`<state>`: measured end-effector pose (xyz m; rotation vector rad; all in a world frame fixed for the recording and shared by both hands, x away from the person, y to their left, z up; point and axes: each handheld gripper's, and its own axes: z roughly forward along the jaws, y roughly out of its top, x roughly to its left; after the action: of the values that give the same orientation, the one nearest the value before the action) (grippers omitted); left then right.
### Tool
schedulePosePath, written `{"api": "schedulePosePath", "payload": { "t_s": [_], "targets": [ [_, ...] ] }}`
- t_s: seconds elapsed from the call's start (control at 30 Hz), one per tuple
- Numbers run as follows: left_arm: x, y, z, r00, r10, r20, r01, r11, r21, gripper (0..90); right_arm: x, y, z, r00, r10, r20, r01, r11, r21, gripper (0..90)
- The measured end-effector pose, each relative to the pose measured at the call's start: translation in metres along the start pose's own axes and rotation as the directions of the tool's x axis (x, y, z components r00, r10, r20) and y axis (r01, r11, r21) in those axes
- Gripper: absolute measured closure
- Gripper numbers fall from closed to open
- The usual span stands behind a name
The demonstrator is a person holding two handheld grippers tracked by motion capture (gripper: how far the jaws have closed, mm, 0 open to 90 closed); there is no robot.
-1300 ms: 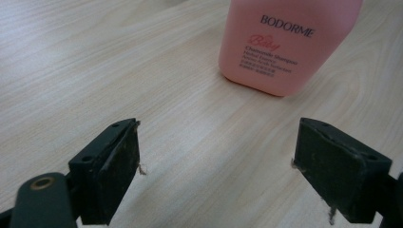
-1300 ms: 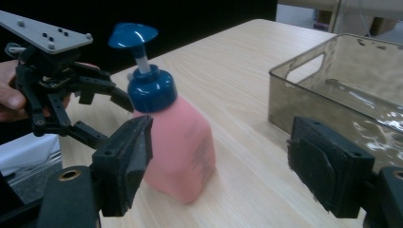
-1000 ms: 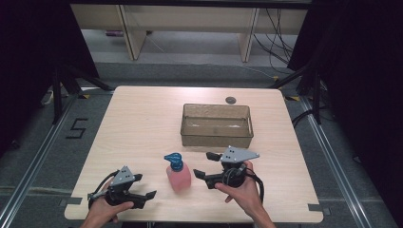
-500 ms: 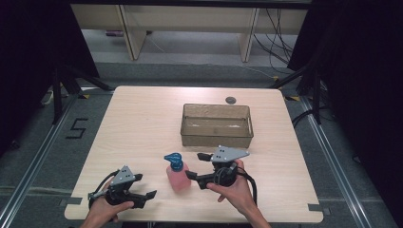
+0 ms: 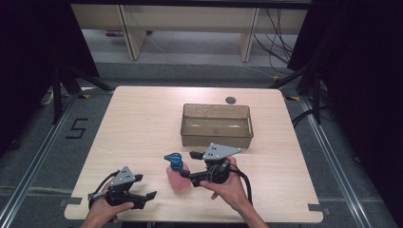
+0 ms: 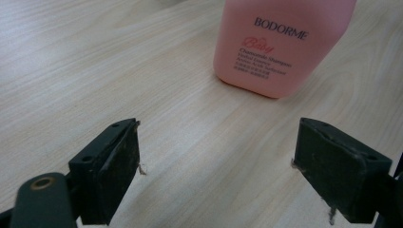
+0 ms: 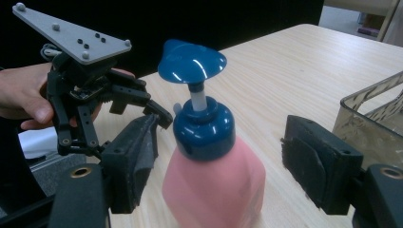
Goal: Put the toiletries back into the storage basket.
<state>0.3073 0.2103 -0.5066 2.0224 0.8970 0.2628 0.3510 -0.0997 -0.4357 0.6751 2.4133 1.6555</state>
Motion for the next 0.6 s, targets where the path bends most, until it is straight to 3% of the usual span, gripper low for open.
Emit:
{"api": "schedulePosePath", "payload": {
  "t_s": [0.13, 0.23, 0.33, 0.4, 0.43, 0.6],
  "targets": [
    [-0.001, 0.0, 0.0, 1.0, -0.005, 0.001, 0.005, 1.0, -0.004, 14.8, -0.001, 0.002, 0.003, 0.9998, 0.019, -0.01, -0.018, 1.0, 0.008, 29.6],
    [0.0, 0.0, 0.0, 1.0, -0.008, 0.001, 0.008, 1.0, -0.004, 14.8, -0.002, 0.004, 0.006, 0.9999, -0.006, -0.008, 0.006, 1.0, -0.009, 30.2],
    [0.0, -0.001, 0.001, 1.0, -0.008, -0.002, 0.008, 0.9999, -0.011, 14.8, -0.001, 0.005, 0.006, 0.9997, 0.012, -0.02, -0.012, 1.0, 0.001, 30.9],
    [0.0, -0.001, 0.0, 1.0, -0.005, -0.002, 0.005, 1.0, -0.005, 14.7, -0.001, 0.005, 0.008, 1.0, 0.008, -0.005, -0.008, 1.0, -0.003, 31.1],
    [-0.001, -0.001, 0.0, 1.0, -0.008, 0.0, 0.008, 0.9999, -0.01, 14.8, -0.002, 0.005, 0.009, 0.9997, 0.005, -0.024, -0.005, 1.0, 0.002, 31.2],
    [-0.001, -0.001, 0.0, 1.0, -0.002, 0.004, 0.002, 1.0, -0.004, 14.8, 0.0, 0.006, 0.014, 0.9996, -0.018, -0.022, 0.018, 1.0, 0.008, 34.0]
  ]
}}
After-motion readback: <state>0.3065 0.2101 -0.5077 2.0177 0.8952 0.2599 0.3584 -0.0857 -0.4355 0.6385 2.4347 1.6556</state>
